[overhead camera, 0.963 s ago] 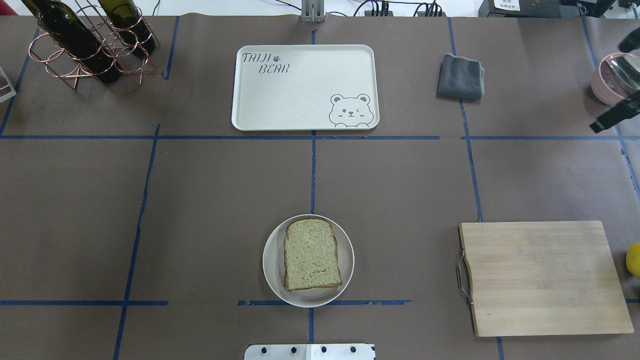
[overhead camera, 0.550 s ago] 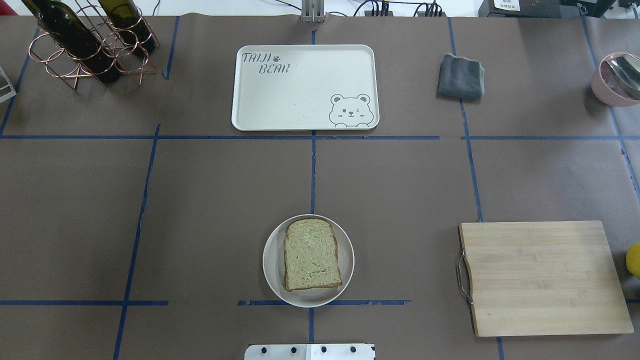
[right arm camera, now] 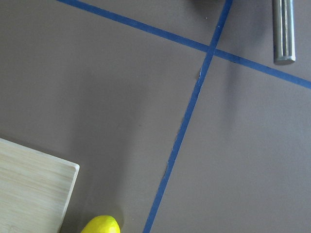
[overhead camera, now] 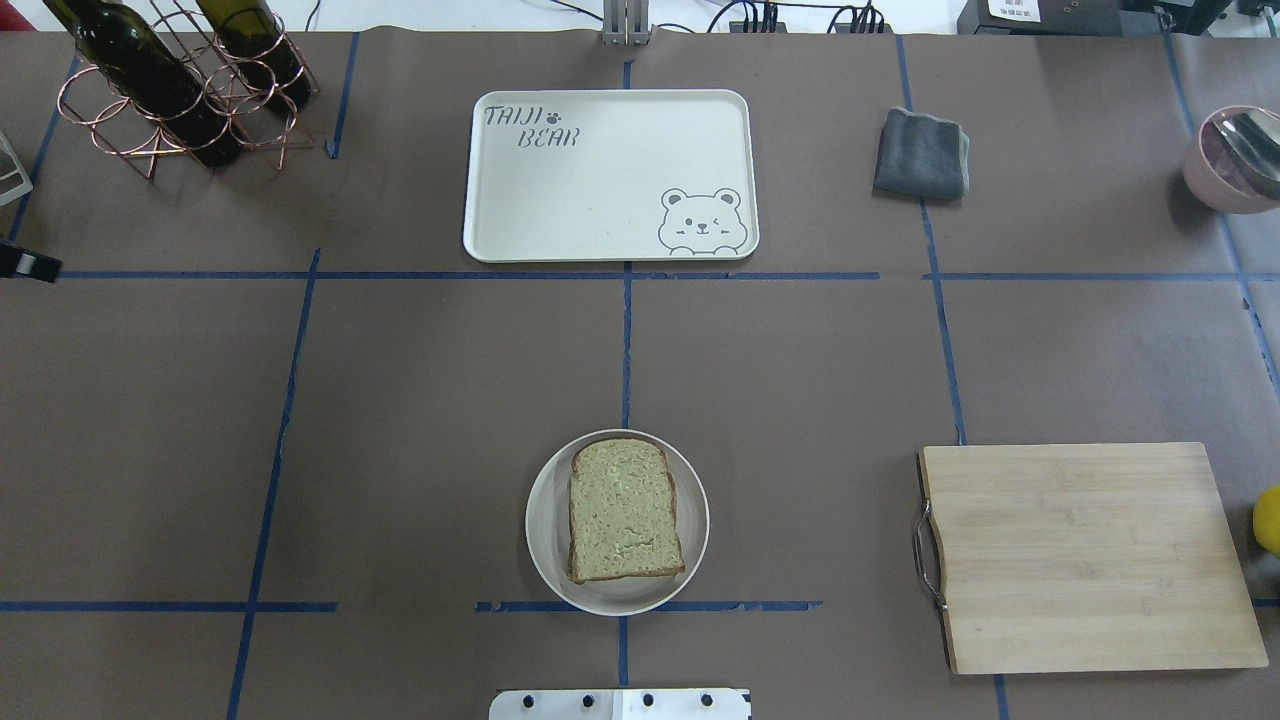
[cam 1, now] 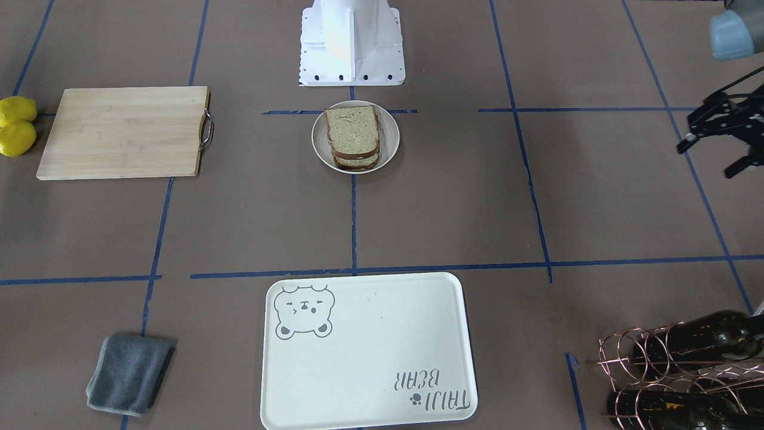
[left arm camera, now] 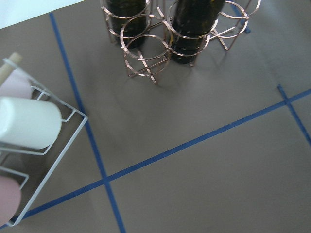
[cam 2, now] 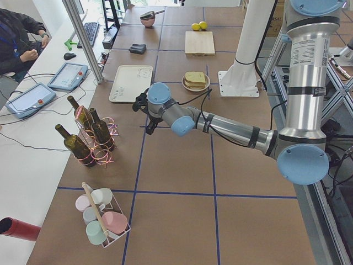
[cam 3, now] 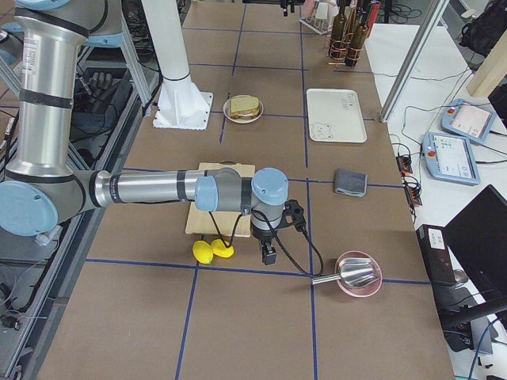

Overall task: Make sandwich and place on tray
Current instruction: 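Move the left gripper to the rim of the white plate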

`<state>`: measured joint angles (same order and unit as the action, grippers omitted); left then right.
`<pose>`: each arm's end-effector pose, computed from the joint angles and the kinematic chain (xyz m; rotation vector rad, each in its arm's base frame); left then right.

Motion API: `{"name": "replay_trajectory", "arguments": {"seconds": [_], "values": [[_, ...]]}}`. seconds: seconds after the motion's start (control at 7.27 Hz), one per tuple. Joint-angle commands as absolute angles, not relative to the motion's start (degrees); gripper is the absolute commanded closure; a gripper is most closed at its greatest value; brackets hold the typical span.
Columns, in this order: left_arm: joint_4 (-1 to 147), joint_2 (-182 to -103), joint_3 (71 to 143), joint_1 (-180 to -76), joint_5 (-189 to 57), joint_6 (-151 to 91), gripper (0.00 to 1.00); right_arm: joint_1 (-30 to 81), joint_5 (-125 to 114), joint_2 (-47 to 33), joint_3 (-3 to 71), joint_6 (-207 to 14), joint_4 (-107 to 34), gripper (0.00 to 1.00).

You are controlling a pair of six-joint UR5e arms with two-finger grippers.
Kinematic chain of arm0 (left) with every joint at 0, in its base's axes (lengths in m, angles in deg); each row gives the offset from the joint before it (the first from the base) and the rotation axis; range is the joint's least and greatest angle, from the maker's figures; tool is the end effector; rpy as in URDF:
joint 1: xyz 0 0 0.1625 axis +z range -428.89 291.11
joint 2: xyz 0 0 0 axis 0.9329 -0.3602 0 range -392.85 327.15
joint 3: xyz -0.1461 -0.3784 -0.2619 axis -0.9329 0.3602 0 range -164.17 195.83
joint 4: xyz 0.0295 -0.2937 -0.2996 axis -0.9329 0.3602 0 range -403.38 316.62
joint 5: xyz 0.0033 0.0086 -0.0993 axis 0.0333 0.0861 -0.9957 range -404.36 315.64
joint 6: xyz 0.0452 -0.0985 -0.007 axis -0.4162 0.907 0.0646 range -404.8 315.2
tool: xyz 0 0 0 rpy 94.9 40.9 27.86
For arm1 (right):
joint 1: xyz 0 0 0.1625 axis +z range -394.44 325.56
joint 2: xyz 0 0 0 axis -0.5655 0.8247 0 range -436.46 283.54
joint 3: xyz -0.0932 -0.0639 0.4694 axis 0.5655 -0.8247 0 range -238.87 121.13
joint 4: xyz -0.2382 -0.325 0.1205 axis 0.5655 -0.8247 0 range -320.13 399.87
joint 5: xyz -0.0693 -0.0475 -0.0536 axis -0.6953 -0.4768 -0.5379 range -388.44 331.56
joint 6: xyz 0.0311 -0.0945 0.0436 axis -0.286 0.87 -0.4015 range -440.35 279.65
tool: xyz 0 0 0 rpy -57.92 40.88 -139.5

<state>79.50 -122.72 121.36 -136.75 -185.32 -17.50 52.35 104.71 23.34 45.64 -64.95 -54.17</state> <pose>0.1434 -0.4824 0.5105 0.3633 1.0838 0.2941 0.0357 -0.4185 0.6836 0.0915 -0.7510 -0.3137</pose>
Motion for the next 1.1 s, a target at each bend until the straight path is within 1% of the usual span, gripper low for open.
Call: {"name": "replay_trajectory", "arguments": {"seconds": [0.0,0.14,0.41,0.55,0.69,0.83,0.96], "values": [[85.1,-126.7,123.9,-122.1,-177.6,7.6,0.00,52.4,104.7,23.4,45.6,-65.8,-54.2,0.00],[85.0,-129.1,124.2,-115.6,-171.5,13.9,0.00,52.4,104.7,23.4,45.5,-65.8,-54.2,0.00],[84.9,-132.9,124.2,-107.3,-164.8,20.8,0.00,52.4,104.7,23.5,45.5,-65.8,-54.2,0.00],[84.8,-134.2,124.2,-102.2,-159.2,24.4,0.13,52.4,104.8,23.5,45.5,-65.9,-54.2,0.00],[84.5,-135.0,123.9,-97.8,-153.8,28.2,0.18,52.4,104.8,23.5,45.5,-65.9,-54.2,0.00],[84.3,-137.0,122.5,-95.0,-152.0,31.5,0.18,52.4,104.7,23.5,45.5,-65.8,-54.2,0.00],[82.9,-139.1,121.5,-94.6,-151.9,34.3,0.18,52.4,104.7,23.5,45.5,-65.9,-54.2,0.00]]}}
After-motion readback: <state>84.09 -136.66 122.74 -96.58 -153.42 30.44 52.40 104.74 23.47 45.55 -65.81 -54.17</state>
